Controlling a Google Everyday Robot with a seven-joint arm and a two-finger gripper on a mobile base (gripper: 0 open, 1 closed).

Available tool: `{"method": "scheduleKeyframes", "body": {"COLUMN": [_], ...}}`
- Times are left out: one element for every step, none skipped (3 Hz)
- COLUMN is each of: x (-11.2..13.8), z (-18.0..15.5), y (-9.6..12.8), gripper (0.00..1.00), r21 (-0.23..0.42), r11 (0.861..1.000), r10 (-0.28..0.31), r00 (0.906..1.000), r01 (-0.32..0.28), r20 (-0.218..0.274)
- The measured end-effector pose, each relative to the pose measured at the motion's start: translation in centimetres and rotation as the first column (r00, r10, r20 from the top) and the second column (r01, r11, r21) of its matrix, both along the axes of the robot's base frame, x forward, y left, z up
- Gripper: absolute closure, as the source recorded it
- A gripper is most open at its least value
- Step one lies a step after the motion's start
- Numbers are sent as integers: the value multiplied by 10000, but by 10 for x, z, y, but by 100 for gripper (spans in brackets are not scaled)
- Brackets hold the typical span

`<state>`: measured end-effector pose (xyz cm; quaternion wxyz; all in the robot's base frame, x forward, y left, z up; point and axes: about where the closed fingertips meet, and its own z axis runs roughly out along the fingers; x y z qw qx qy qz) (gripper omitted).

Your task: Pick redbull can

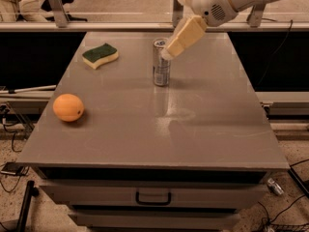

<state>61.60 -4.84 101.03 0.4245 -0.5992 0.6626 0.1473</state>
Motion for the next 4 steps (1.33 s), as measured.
{"method": "scheduleKeyframes", "body": {"x": [0,0,5,9], "z": [0,-11,-31,-56], "y": [0,2,3,4], "gripper": [0,0,0,0], "r21": [0,24,345,852], "r11": [10000,9989,9957,9910], "r10": [0,472,871,1106], "r00": [10000,9987,9950,9903], "r01": [0,-471,-854,-1034], "r20": [0,-175,-495,-840]}}
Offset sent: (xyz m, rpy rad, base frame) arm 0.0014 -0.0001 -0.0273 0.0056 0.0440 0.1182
